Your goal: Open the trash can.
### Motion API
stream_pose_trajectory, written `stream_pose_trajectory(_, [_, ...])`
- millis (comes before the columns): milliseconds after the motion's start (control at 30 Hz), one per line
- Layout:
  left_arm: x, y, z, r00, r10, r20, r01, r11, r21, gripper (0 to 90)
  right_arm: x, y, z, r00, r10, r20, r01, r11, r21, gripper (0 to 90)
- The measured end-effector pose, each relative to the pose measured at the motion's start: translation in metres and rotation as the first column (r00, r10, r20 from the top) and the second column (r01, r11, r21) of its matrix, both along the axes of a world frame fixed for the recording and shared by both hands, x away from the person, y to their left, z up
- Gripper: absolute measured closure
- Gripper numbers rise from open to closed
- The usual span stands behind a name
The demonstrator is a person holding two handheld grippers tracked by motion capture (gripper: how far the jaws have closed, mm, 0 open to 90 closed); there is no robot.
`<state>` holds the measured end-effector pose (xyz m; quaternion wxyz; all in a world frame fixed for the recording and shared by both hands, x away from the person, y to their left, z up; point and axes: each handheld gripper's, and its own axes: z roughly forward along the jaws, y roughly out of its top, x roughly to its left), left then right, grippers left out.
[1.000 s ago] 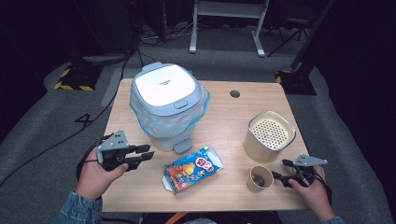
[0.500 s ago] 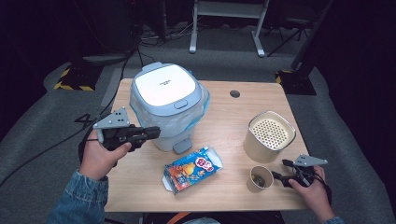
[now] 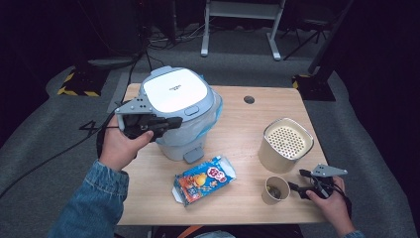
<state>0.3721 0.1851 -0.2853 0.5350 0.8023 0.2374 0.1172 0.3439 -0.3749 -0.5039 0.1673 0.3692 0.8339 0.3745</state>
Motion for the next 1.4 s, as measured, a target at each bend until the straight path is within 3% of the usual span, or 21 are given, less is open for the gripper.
stream_pose_trajectory(267, [0.015, -0.014, 0.004, 0.9997, 0.025, 0.000, -0.025, 0.9993, 0.026, 90.0, 0.000, 0.000, 0.000, 1.0000, 0.000, 0.000, 0.000, 1.0000, 0.000, 24.2])
stream_pose_trajectory(300, [0.018, -0.020, 0.004, 0.9990, 0.044, 0.005, -0.044, 0.9977, 0.052, 90.0, 0.000, 0.000, 0.000, 1.0000, 0.000, 0.000, 0.000, 1.0000, 0.000, 24.2])
stream_pose_trajectory(433, [0.023, -0.027, 0.003, 0.9974, 0.072, 0.006, -0.073, 0.9944, 0.077, 90.0, 0.000, 0.000, 0.000, 1.0000, 0.000, 0.000, 0.000, 1.0000, -0.001, 24.2])
stream_pose_trajectory(467, [0.025, -0.032, 0.003, 0.9956, 0.092, 0.021, -0.094, 0.9899, 0.107, 90.0, 0.000, 0.000, 0.000, 1.0000, 0.000, 0.000, 0.000, 1.0000, 0.000, 24.2])
stream_pose_trajectory(533, [0.025, -0.034, 0.002, 0.9951, 0.097, 0.016, -0.099, 0.9892, 0.108, 90.0, 0.000, 0.000, 0.000, 1.0000, 0.000, 0.000, 0.000, 1.0000, -0.001, 24.2])
stream_pose_trajectory(700, [0.030, -0.040, 0.003, 0.9874, 0.150, 0.051, -0.155, 0.9802, 0.123, 90.0, 0.000, 0.000, 0.000, 1.0000, 0.000, 0.000, 0.000, 1.0000, -0.001, 24.2])
stream_pose_trajectory(833, [0.030, -0.043, 0.005, 0.9840, 0.164, 0.070, -0.173, 0.9735, 0.150, 90.0, 0.000, 0.000, 0.000, 1.0000, 0.000, 0.001, 0.000, 1.0000, -0.002, 24.3])
stream_pose_trajectory(1000, [0.029, -0.045, 0.006, 0.9831, 0.171, 0.067, -0.179, 0.9711, 0.158, 90.0, 0.000, 0.000, 0.000, 1.0000, 0.000, 0.001, 0.000, 1.0000, -0.001, 24.3])
stream_pose_trajectory(1067, [0.029, -0.046, 0.006, 0.9808, 0.175, 0.087, -0.188, 0.9665, 0.175, 90.0, 0.000, 0.000, 0.000, 1.0000, 0.000, 0.001, 0.000, 1.0000, -0.001, 24.3])
stream_pose_trajectory(1233, [0.029, -0.047, 0.005, 0.9801, 0.186, 0.070, -0.195, 0.9670, 0.164, 90.0, 0.000, 0.000, 0.000, 1.0000, 0.000, 0.001, 0.000, 1.0000, -0.002, 24.3])
stream_pose_trajectory(1400, [0.026, -0.050, 0.005, 0.9776, 0.187, 0.097, -0.202, 0.9614, 0.186, 90.0, 0.000, 0.000, 0.000, 1.0000, 0.000, 0.001, 0.000, 1.0000, -0.001, 24.3])
